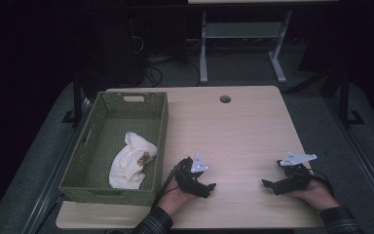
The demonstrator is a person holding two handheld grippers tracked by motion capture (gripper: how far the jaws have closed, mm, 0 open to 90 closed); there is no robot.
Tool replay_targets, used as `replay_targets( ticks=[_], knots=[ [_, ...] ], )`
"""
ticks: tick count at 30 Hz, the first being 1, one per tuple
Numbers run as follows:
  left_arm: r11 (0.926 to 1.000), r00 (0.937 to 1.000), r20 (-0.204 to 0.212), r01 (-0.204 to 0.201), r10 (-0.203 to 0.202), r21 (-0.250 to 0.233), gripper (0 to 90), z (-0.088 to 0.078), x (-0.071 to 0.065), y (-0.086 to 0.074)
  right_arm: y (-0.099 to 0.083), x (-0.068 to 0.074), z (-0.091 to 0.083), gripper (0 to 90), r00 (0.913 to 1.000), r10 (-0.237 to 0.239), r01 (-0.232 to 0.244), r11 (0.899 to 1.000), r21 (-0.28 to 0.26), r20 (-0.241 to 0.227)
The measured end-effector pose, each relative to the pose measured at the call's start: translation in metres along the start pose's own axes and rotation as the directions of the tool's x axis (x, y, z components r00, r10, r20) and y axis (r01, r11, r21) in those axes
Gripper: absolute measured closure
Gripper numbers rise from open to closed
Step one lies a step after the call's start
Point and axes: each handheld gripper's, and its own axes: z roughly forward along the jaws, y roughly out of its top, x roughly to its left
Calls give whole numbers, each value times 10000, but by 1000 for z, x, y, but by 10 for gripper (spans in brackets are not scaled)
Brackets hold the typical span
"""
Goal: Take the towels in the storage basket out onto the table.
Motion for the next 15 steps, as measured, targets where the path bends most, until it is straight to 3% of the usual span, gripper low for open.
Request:
replay_targets(
  ticks=[15],
  knots=[
    [9980, 9999, -66, 81, -77, 627, 129, -2, 2, 7, 0, 0, 0, 10, 10000, 3, -3, 10000, -2, 0]
  ],
)
